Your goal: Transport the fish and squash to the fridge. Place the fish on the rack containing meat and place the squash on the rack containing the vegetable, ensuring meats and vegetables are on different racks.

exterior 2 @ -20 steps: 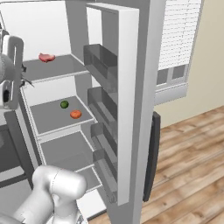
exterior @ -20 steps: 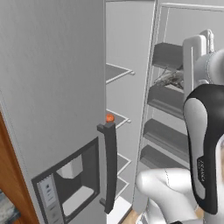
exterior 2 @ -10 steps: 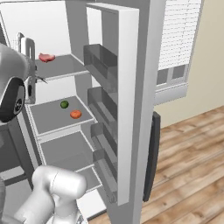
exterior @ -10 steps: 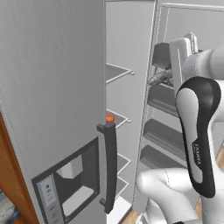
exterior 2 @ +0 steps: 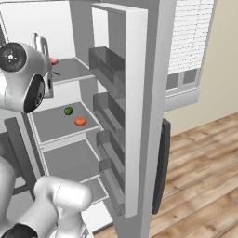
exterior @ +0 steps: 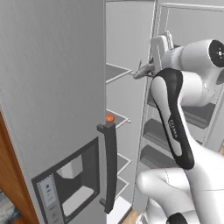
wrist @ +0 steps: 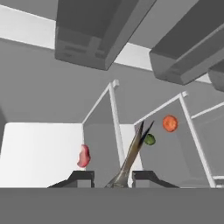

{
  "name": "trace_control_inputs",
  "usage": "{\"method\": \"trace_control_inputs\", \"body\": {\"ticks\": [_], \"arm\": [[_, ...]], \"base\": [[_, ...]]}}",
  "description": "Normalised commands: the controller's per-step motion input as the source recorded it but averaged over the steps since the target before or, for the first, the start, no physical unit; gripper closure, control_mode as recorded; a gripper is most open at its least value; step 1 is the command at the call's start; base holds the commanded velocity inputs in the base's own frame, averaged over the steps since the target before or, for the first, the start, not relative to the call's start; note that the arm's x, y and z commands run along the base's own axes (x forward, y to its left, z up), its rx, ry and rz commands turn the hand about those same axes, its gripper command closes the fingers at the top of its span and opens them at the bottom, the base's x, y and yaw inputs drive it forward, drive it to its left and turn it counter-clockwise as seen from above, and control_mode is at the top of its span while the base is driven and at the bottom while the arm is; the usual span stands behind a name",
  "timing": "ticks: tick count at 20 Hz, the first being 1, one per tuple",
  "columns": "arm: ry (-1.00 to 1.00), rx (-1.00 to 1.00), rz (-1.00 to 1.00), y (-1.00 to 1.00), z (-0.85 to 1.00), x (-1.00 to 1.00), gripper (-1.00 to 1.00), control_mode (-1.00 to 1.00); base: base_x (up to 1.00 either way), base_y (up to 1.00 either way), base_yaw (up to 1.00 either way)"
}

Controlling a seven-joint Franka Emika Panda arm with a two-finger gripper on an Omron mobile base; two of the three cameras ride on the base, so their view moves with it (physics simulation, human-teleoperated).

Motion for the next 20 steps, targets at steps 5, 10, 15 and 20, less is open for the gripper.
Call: {"method": "trace_control_inputs", "body": {"ticks": [5, 10, 15, 20], "arm": [[0.0, -0.01, 0.0, 0.05, 0.0, 0.71, 1.0, -1.0], [0.02, -0.04, 0.0, 0.25, -0.14, 0.67, 1.0, -1.0], [0.04, -0.04, 0.0, 0.36, -0.2, 0.67, 1.0, -1.0], [0.06, 0.0, 0.01, 0.0, -0.02, 0.58, 1.0, -1.0]], "base": [[0.0, 0.0, 0.0], [0.0, 0.0, 0.0], [0.0, 0.0, 0.0], [0.0, 0.0, 0.0]]}}
